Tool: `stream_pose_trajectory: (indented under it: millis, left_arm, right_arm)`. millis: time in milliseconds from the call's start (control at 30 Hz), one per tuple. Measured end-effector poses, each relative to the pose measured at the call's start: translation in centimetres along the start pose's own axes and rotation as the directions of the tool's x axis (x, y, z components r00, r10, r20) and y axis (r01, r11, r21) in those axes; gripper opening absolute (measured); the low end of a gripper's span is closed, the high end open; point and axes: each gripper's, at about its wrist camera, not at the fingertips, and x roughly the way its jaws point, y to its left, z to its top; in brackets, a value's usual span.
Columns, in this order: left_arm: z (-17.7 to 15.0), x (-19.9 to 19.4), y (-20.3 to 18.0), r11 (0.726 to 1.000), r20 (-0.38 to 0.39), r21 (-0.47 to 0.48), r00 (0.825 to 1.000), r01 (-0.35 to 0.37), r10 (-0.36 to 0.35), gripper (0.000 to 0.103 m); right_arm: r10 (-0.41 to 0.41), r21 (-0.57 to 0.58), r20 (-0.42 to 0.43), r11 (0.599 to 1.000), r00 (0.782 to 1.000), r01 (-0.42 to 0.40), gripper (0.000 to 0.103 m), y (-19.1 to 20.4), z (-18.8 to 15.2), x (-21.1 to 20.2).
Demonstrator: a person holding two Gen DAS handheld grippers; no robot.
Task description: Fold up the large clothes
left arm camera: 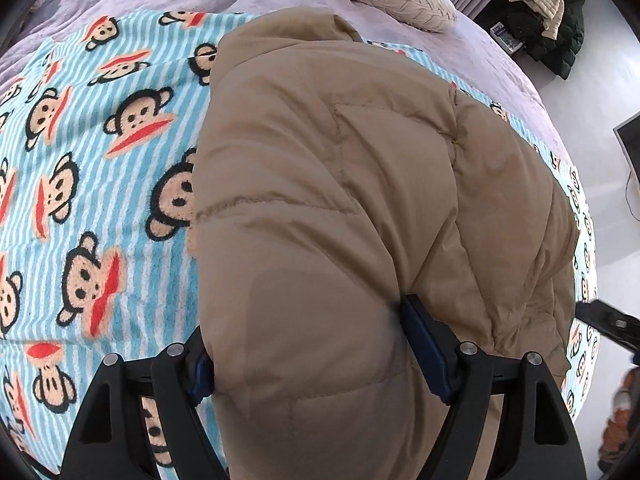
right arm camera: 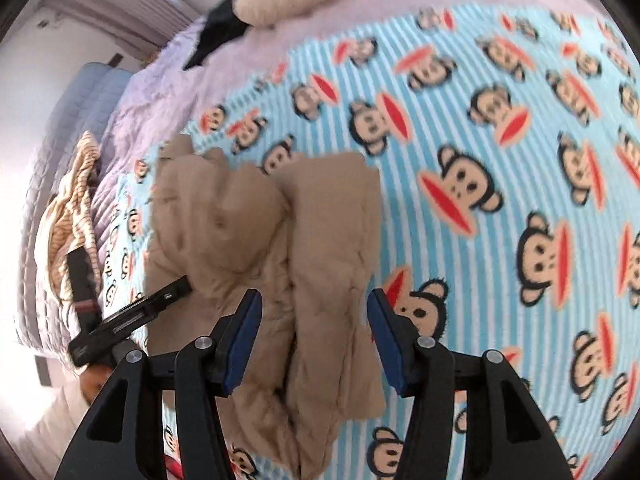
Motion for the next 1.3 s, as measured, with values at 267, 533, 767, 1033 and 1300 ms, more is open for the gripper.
stream_pose_trajectory:
  millis: [267,533,767,1033,1300]
  left_arm:
    - [-0.4,-0.4,-0.9,1.0,0.002,-0.001,1.0,-0.025,0.025,0.082]
    - [-1.1,-2.5,-1.9,0.996,0.049,0.015,0.995,-0.085,0.084,0.083]
    - [-3.7,-6.7,-1.0,0.994,0.126,0.039,0.987,-0.102,0.096,0.083]
    - [-5.7,-4.3,-0.5,0.995,0.073,0.0,0.992,-0.101,0.101,0.083]
    - [-5.5,-4.0,-1.5,0.993,0.059,0.061,0.993,-0.105,0.102,0.083]
  right_arm:
    - [0.013,-0.106,-0.139,0.994,0.99,-0.028,0.024,5.9,-1.4,4.1]
    - [-0.049,-0.06,-0.214,0.997,0.976,0.037,0.022,3.3,-3.7,8.6]
    - [-0.066,-0.095,-0.196,0.994,0.978,0.048,0.022,3.0,-4.3,9.6]
    - [-0.091,-0.13,-0.225,0.99,0.97,0.062,0.022,3.4,-4.5,10.4]
    - [0.069,0.0,-0.048,0.998,0.996,-0.069,0.063,3.5,0.5,3.9]
